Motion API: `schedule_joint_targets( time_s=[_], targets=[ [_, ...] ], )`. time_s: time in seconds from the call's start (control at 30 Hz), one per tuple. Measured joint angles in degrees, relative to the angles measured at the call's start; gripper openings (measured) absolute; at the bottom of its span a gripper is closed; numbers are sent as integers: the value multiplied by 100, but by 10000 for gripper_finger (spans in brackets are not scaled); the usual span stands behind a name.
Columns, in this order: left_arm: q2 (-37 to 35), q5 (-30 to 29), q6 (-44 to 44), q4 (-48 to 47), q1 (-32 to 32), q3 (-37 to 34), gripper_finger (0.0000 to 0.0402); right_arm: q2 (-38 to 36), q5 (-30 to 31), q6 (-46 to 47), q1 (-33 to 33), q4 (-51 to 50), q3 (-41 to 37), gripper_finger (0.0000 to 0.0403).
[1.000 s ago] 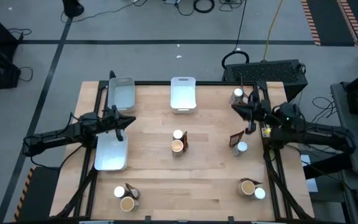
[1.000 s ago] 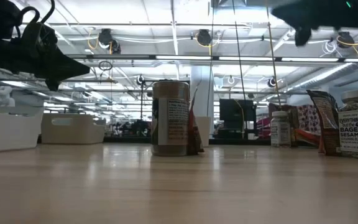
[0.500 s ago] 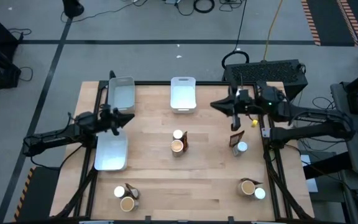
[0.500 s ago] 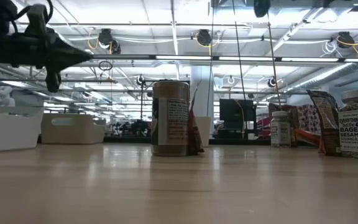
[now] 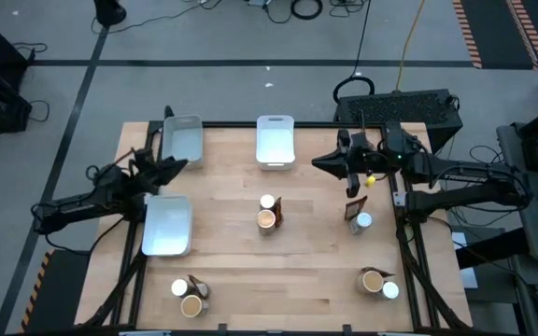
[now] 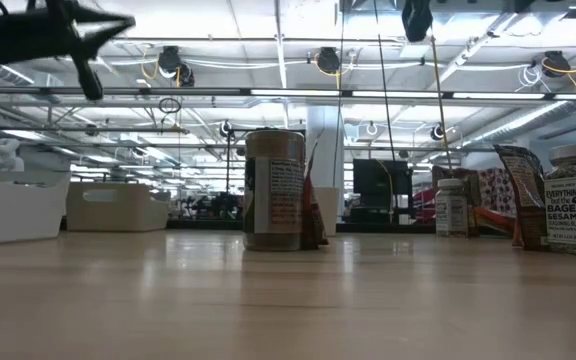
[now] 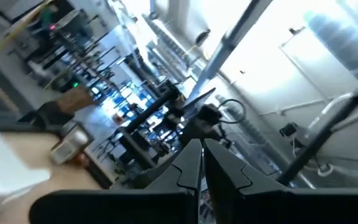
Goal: Sort spices by type
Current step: Put the brown seasoning pack into the top white bin
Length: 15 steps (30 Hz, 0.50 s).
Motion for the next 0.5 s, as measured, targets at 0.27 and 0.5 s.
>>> schedule_joint_targets(
  time_s=[0.27,0.5],
  targets=[
    [1116,33,783,-461,0,1283,24,60,20,-81,-379,-1272,382,0],
    [2423,188,1726,-2033,1,2800,24,638,502,-609,-1052,-4060,2086,0]
  ],
)
